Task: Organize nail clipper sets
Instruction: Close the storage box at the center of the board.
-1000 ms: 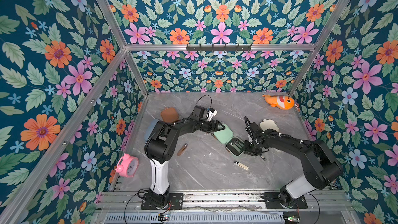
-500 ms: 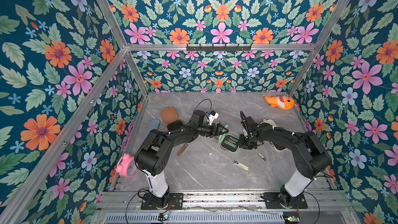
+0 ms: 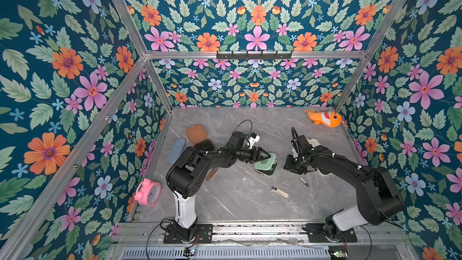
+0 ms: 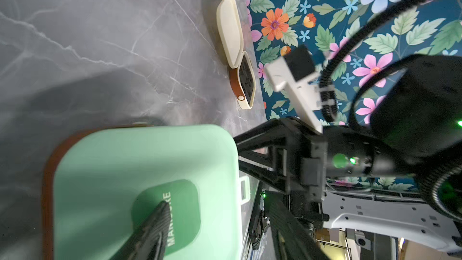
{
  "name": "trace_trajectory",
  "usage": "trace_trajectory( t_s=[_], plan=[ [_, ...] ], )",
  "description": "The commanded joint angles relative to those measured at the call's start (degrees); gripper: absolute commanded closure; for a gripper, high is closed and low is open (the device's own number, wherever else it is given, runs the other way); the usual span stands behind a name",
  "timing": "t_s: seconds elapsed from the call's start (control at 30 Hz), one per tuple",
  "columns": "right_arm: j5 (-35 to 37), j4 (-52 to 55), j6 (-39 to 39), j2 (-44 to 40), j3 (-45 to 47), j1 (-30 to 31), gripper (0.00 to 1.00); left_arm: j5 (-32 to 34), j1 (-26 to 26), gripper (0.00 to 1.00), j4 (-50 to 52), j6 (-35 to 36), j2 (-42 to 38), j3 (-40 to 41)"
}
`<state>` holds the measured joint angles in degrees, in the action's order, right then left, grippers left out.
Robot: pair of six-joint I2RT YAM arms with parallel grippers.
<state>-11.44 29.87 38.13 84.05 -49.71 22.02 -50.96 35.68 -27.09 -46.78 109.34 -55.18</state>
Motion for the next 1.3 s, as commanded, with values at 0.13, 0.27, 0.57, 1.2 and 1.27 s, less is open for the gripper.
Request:
trace_trajectory(
  t_s=[0.13, 0.27, 0.57, 1.2, 1.27],
  plan=[
    [-4.9, -4.4, 6.6, -7.2, 3.8, 0.8, 0.60, 8.0, 1.3, 0.46, 6.5, 0.8, 2.1, -2.1],
    [-6.0, -8.1, 9.7, -6.9, 4.1, 3.2, 0.58, 12.8, 2.5, 0.46, 17.3, 5.2, 3.2, -5.4],
    [-6.9, -13.1, 11.7, -0.8, 2.9, 5.5, 0.59, 15.9, 2.9, 0.46, 20.4, 5.4, 4.1, -5.4],
    [-7.1, -15.2, 11.3, 6.3, 1.5, 5.5, 0.62, 15.3, 2.9, 0.46, 19.9, 5.3, 3.4, -5.8],
    [-7.1, -15.5, 11.2, 6.9, 1.6, 5.5, 0.62, 15.0, 2.9, 0.46, 20.0, 5.2, 3.0, -6.3]
  ],
)
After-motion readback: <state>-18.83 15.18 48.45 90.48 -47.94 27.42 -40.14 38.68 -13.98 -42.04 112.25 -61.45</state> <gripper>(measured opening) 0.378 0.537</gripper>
